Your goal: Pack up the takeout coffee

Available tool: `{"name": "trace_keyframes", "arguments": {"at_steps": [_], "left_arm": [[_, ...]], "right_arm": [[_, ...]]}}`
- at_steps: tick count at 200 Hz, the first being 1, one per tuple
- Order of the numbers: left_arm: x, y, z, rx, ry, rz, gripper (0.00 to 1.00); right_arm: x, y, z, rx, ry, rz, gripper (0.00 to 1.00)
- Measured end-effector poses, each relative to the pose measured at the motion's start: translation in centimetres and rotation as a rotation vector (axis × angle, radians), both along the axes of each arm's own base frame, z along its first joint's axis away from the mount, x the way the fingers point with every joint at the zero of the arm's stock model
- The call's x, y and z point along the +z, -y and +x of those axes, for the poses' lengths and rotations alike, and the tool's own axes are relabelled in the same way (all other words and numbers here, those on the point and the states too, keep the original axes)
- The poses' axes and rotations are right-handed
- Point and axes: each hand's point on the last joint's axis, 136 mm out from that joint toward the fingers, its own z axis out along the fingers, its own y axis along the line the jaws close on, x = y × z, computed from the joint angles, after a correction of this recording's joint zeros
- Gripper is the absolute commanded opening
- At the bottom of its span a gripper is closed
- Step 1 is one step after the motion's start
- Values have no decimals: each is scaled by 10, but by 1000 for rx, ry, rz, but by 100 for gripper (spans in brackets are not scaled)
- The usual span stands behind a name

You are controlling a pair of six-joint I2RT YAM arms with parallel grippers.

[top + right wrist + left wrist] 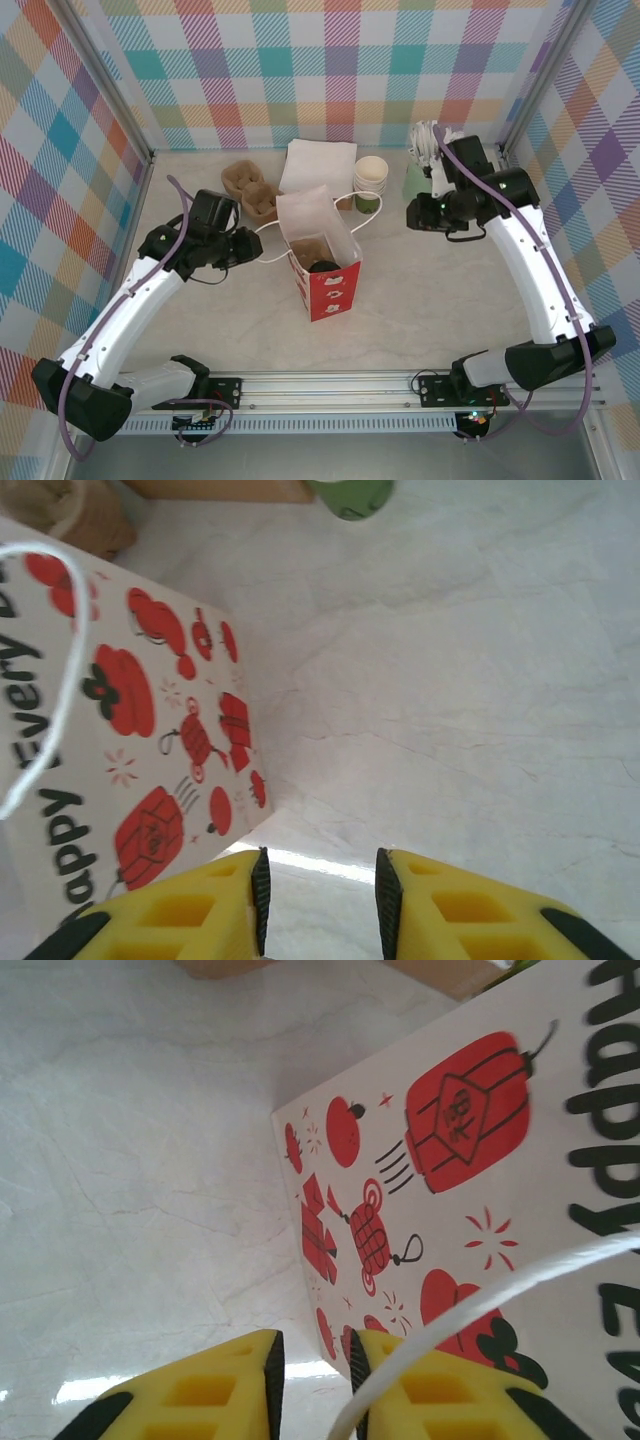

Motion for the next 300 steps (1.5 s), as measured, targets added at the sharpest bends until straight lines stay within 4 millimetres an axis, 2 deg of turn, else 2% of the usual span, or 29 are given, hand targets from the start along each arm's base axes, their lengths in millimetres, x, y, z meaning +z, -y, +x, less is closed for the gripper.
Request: {"name": "trace_keyframes", "arguments": {"at_steps": [24, 48, 90, 129, 160, 175, 196, 244, 283, 300], "left_arm": [[13, 1, 3, -10, 34, -4, 44], [30, 1, 6, -13, 71, -10, 58], [62, -4, 9, -9, 149, 4, 78], [83, -17, 4, 31, 226, 13, 85], [99, -34, -16, 64, 320, -5, 88], [99, -43, -27, 84, 353, -9, 90], [89, -56, -40, 118, 374, 1, 100], [53, -84, -63, 202, 384, 52, 100], [36, -92, -67, 235, 369, 74, 100], [33, -94, -66, 241, 362, 83, 100]], "right_arm": [[-22, 13, 2, -39, -42, -15, 37], [-41, 17, 2, -54, -76, -25, 38], [-53, 18, 8, -61, -77, -26, 40], [-61, 20, 25, -74, -72, -34, 41], [-74, 21, 42, -79, -93, -45, 44], [-74, 22, 52, -84, -86, -54, 46], [-65, 27, 71, -95, -45, -68, 47], [-29, 50, 113, -166, 70, -91, 48], [-3, 62, 154, -203, 166, -150, 47], [1, 65, 170, -218, 188, -173, 46]]}}
